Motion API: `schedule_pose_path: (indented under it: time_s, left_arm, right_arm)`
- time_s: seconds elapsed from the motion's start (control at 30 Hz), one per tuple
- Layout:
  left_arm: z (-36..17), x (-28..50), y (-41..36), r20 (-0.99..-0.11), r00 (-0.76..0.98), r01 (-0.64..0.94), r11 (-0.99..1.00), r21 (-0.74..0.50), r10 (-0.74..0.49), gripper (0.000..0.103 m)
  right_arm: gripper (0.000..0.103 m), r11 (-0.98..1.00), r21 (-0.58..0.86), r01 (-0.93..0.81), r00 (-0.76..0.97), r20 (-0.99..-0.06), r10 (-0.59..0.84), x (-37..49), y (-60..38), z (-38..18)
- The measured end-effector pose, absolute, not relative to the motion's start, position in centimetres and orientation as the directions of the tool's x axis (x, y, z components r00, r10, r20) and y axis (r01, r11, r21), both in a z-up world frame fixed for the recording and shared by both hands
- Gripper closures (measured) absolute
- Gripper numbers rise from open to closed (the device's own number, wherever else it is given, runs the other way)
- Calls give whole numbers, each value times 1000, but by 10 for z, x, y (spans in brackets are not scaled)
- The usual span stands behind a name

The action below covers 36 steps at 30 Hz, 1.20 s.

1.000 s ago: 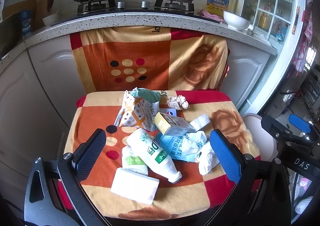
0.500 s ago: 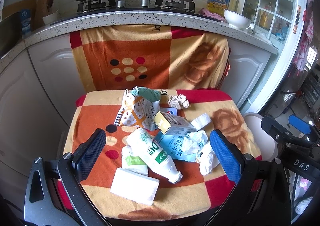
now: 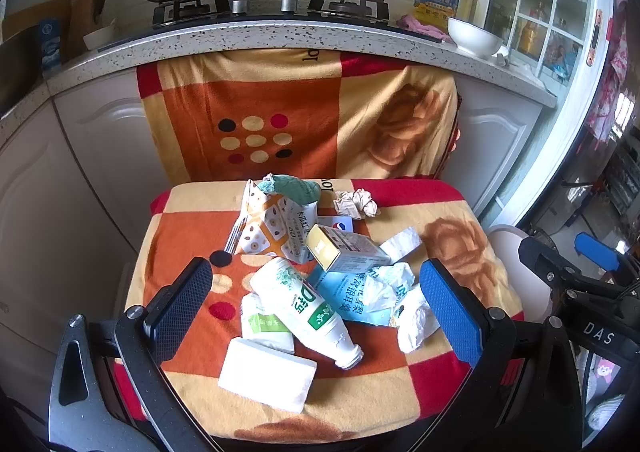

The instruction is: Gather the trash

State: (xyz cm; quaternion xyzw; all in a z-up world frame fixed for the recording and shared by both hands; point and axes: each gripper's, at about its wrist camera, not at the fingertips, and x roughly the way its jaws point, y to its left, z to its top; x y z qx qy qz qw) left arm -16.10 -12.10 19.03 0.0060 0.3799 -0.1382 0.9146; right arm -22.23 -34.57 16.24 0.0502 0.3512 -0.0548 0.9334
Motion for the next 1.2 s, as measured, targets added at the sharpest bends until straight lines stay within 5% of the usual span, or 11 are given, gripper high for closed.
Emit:
schedule_pose_path:
  time_s: [1.2]
  left_arm:
    - [181,-149,-121,-726,643,235,965,-117,-244,1]
  right_arm:
    - [0,990,77,119,720,-693,-32,-212,-344,152]
